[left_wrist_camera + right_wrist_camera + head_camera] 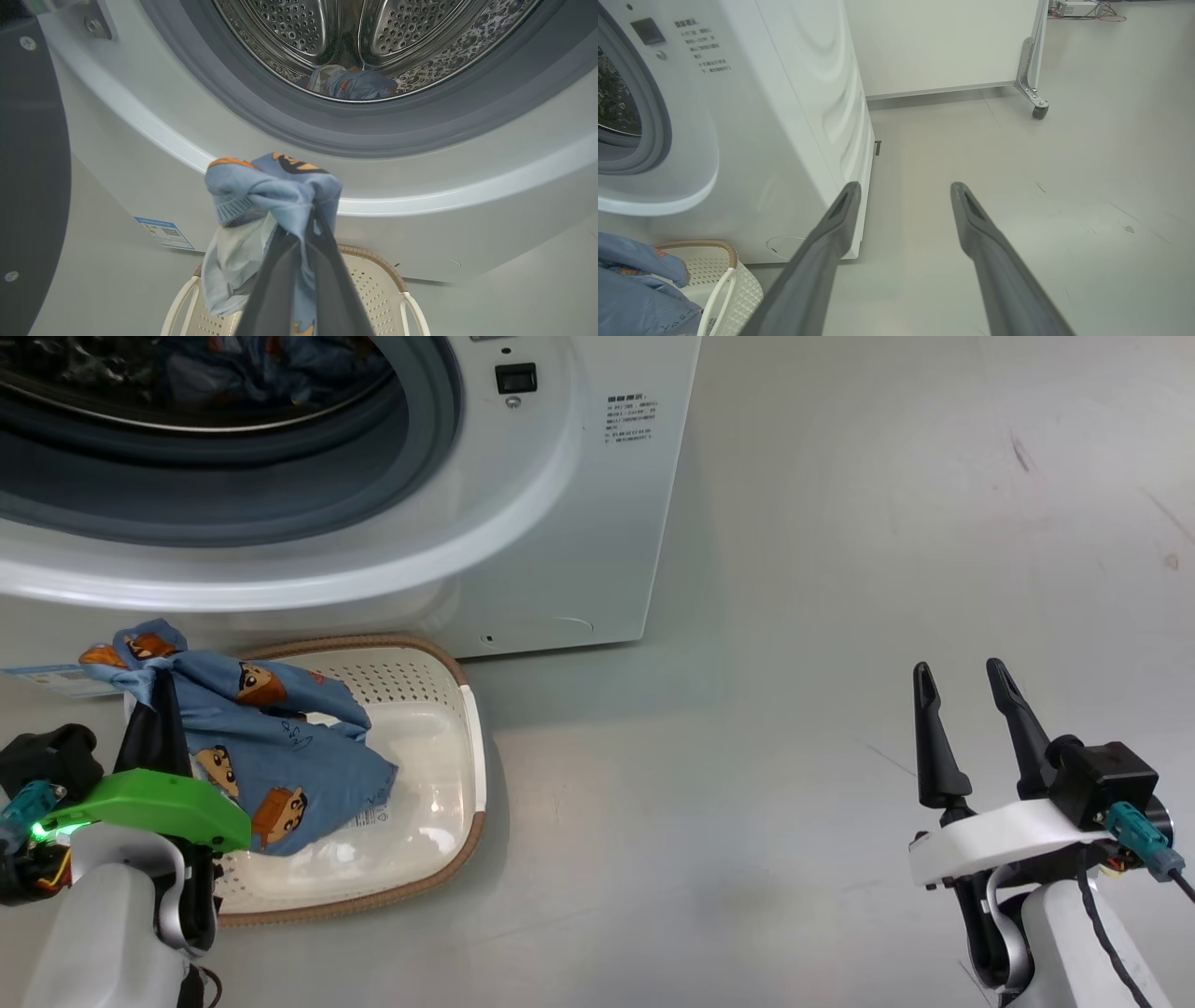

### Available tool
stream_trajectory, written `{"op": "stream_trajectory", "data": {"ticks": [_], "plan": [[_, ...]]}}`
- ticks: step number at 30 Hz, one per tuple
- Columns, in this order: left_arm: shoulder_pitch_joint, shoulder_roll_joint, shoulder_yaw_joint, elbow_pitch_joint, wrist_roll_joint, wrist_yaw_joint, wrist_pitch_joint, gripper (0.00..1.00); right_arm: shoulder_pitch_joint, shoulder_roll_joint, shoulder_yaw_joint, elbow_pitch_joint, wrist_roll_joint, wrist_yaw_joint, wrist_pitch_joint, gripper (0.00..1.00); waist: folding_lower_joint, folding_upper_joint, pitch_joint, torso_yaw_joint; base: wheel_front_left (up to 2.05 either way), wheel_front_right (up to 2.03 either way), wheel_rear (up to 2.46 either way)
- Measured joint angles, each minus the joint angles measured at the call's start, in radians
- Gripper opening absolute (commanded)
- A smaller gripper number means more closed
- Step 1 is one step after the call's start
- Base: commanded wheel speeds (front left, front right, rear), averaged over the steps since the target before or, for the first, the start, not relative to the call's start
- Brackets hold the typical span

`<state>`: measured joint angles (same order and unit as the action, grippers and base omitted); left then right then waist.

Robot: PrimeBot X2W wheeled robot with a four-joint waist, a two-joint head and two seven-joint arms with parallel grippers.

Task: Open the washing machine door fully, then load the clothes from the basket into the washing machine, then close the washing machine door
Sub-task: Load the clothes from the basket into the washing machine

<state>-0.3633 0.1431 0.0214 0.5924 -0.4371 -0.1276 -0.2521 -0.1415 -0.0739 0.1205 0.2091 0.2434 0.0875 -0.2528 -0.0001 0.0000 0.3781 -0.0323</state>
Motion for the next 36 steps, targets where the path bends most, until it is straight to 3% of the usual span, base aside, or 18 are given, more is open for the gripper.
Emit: {"op": "stream_trajectory", "data": {"ticks": [17,36], "plan": [[0.154,-0.031,0.030,-0.283,0.112,0.000,0.000,0.00,0.112,-0.021,-0.042,0.019,0.002,0.004,0.000,1.00,0.0000,0.0000,-0.225,0.051,0.00,0.00,0.00],[0.355,-0.038,0.043,-0.400,0.165,-0.001,0.000,0.00,0.193,-0.022,-0.030,0.022,0.012,0.008,0.000,1.00,0.0000,0.0000,-0.370,0.060,0.00,0.00,0.00]]}}
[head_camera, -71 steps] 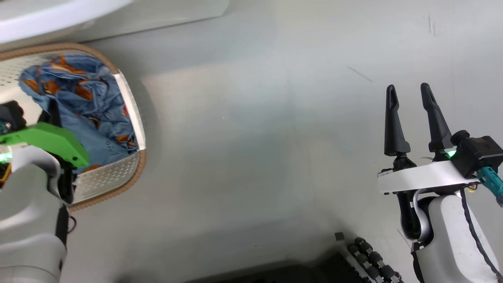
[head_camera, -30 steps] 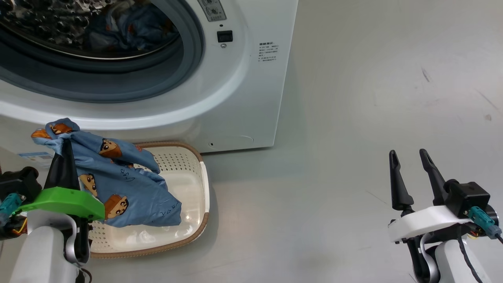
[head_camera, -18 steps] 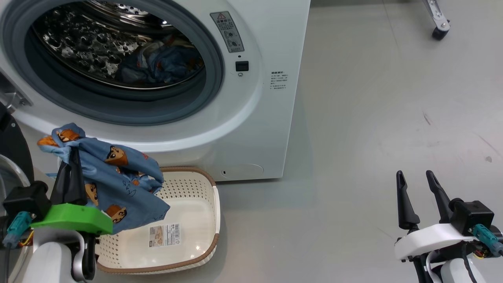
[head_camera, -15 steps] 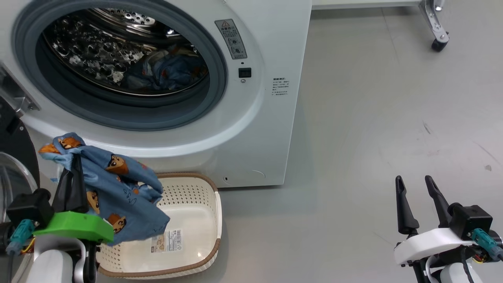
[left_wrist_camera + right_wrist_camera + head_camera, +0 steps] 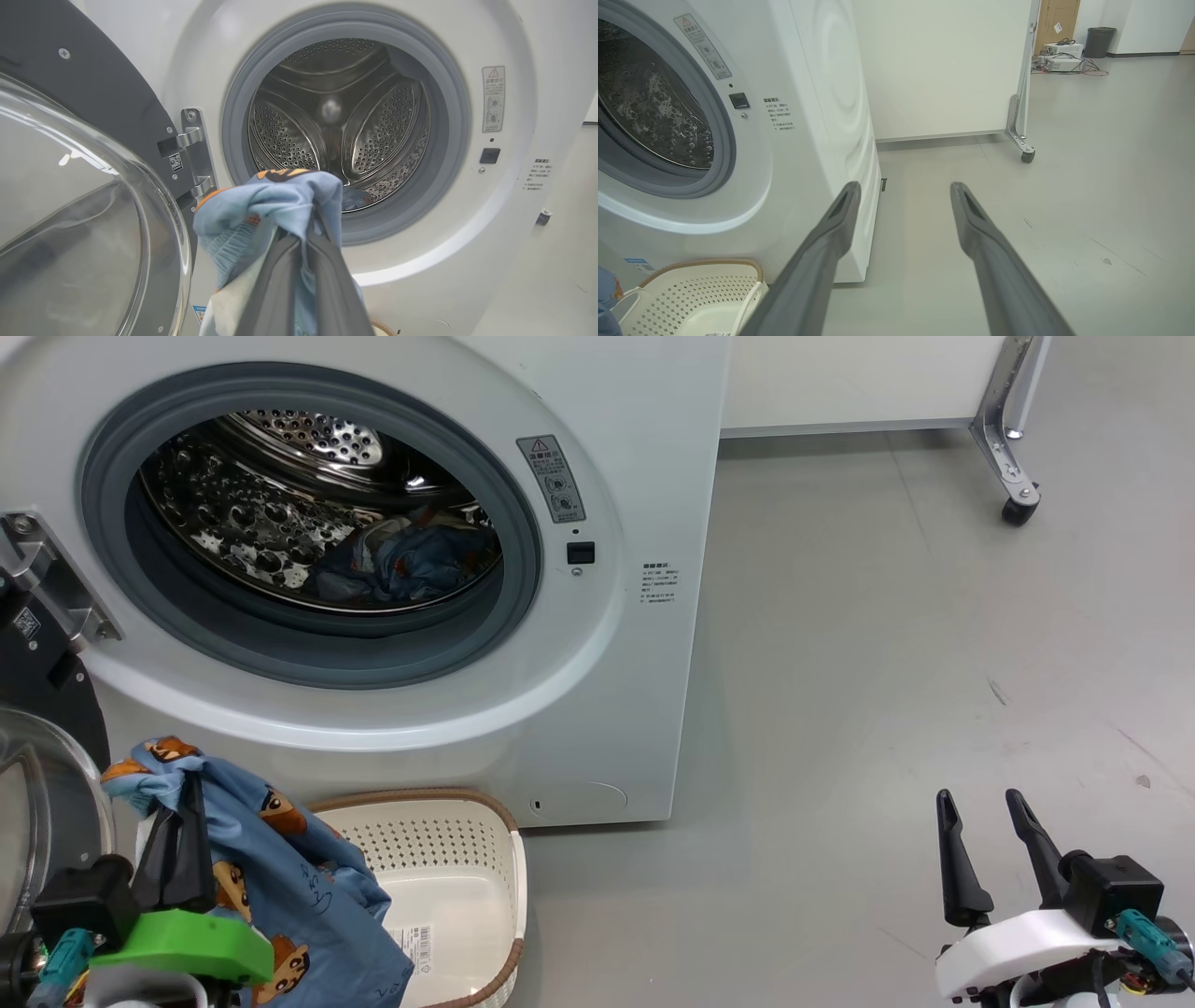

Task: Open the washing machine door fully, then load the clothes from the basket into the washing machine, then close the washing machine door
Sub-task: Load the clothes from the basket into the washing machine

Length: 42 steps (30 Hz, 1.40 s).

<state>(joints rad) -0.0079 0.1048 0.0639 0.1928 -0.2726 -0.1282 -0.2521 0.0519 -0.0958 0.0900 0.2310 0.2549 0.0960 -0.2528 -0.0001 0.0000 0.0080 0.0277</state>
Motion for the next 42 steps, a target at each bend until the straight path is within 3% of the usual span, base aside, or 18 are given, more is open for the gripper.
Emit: {"op": "stream_trajectory", "data": {"ticks": [23,33,42], "plan": [[0.015,-0.021,-0.014,-0.043,-0.007,0.000,0.000,0.00,0.014,-0.001,0.010,-0.058,0.002,0.000,0.000,1.00,0.0000,0.0000,0.078,-0.004,0.00,0.00,0.00],[-0.121,-0.008,-0.035,-0.023,-0.015,0.000,0.000,0.00,-0.028,0.000,0.039,-0.074,-0.002,0.008,0.000,1.00,0.0000,0.0000,0.152,-0.027,0.00,0.00,0.00],[-0.271,0.047,-0.063,0.042,-0.017,0.000,0.004,0.00,-0.056,0.002,0.057,-0.075,-0.005,0.009,0.000,1.00,0.0001,0.0000,0.208,-0.073,0.00,0.00,0.00]]}}
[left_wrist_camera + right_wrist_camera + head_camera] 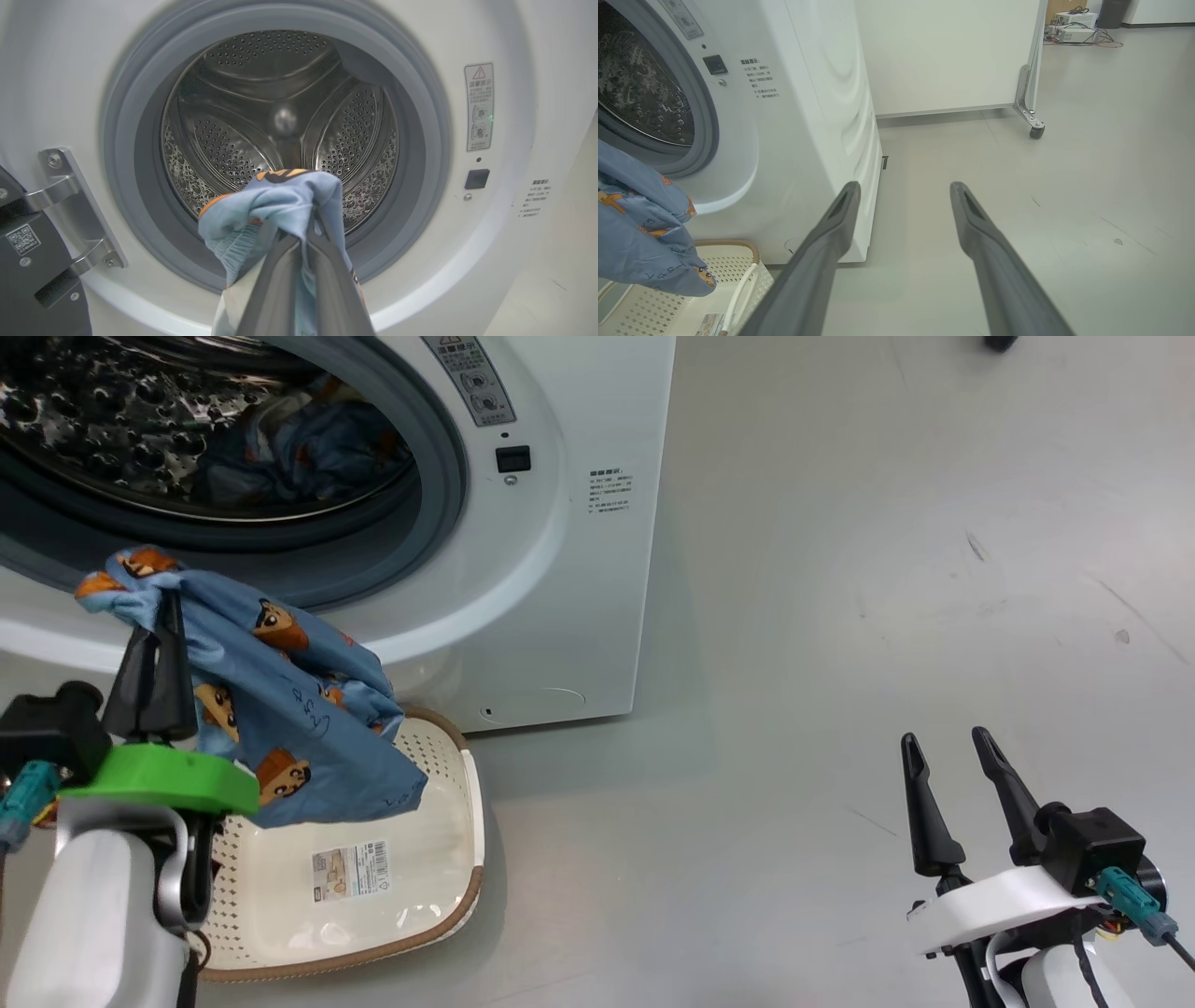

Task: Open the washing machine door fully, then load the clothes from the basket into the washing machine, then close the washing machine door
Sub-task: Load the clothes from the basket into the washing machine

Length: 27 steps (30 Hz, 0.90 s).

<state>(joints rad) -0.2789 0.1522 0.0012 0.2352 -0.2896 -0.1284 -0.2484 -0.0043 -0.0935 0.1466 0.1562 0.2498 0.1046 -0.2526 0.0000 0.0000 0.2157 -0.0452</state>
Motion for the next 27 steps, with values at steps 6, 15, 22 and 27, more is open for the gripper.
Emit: {"op": "stream_trajectory", "data": {"ticks": [6,15,22,27], "plan": [[-0.120,0.029,0.022,0.020,-0.012,0.000,0.027,0.00,-0.024,0.003,0.013,-0.007,-0.003,0.000,0.000,1.00,0.0000,0.0000,0.043,-0.032,0.00,0.00,0.00],[-0.278,0.096,0.030,0.058,-0.012,0.000,0.093,0.00,-0.057,0.013,0.020,-0.025,-0.003,-0.001,0.000,1.00,0.0000,0.0000,0.130,-0.077,0.00,0.00,0.00],[-0.362,0.125,0.037,0.099,-0.023,0.000,0.134,0.00,-0.075,0.026,0.025,-0.037,-0.003,-0.003,0.000,1.00,0.0001,0.0000,0.210,-0.113,0.00,0.00,0.00],[-0.432,0.137,0.055,0.128,-0.046,0.000,0.171,0.00,-0.088,0.030,0.028,-0.045,-0.002,-0.010,0.000,1.00,0.0001,0.0000,0.273,-0.134,0.00,0.00,0.00]]}}
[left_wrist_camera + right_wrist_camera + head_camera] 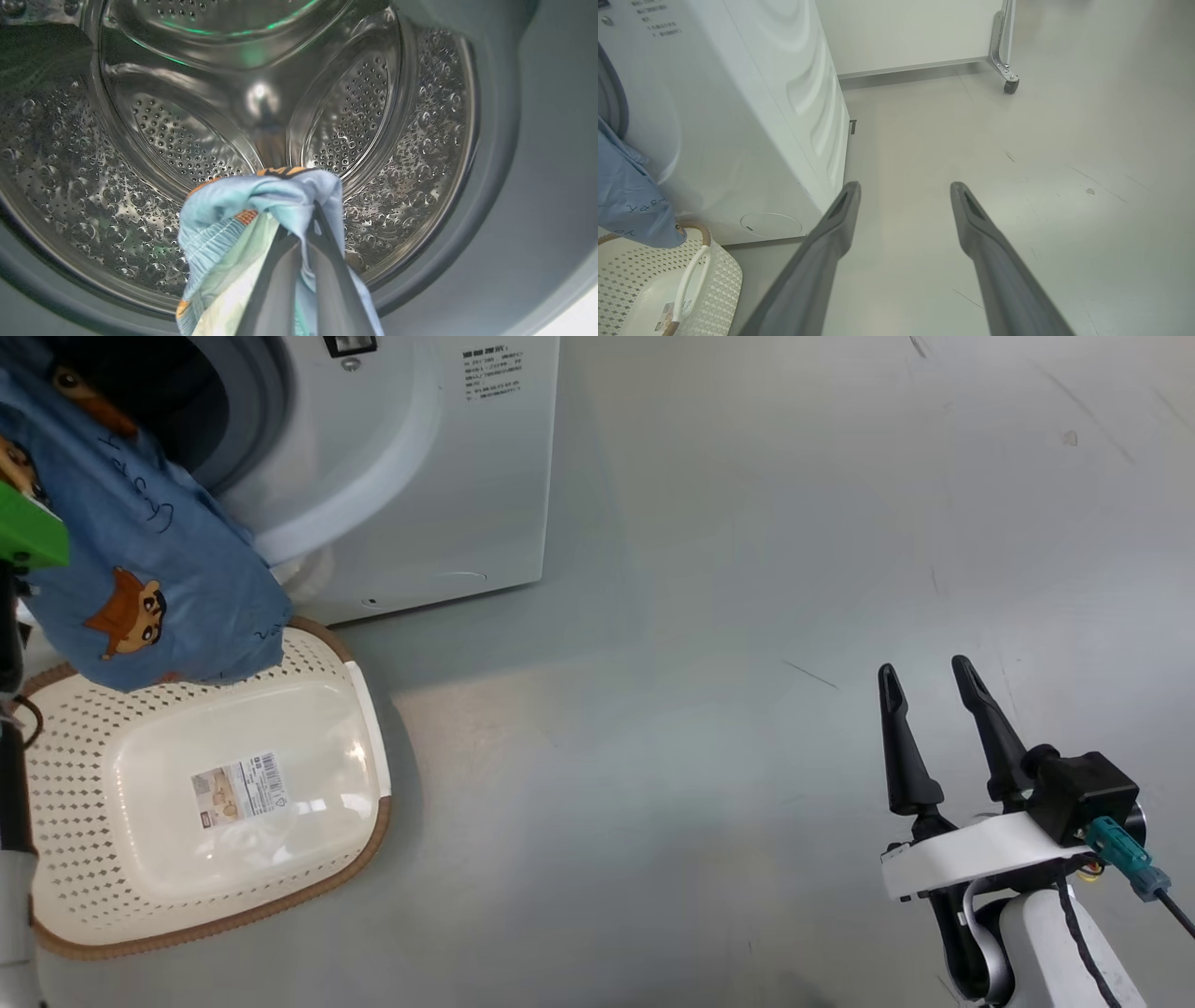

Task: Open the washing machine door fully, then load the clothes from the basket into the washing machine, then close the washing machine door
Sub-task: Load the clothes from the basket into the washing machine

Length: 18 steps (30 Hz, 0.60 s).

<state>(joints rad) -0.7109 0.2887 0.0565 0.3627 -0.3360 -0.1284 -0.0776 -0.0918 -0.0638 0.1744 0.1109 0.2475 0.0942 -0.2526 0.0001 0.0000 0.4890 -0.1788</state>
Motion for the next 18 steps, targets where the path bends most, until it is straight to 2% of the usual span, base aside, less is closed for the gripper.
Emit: {"op": "stream_trajectory", "data": {"ticks": [13,18], "plan": [[-0.182,0.049,0.016,0.083,-0.017,0.000,0.096,0.00,-0.055,0.007,0.030,-0.008,0.009,-0.002,0.000,1.00,0.0001,0.0000,0.161,-0.034,0.00,0.00,0.00],[-0.248,0.051,0.011,0.120,-0.018,0.000,0.138,0.00,-0.076,0.009,0.037,-0.006,0.016,-0.005,0.000,1.00,0.0001,0.0000,0.218,-0.044,0.00,0.00,0.00]]}}
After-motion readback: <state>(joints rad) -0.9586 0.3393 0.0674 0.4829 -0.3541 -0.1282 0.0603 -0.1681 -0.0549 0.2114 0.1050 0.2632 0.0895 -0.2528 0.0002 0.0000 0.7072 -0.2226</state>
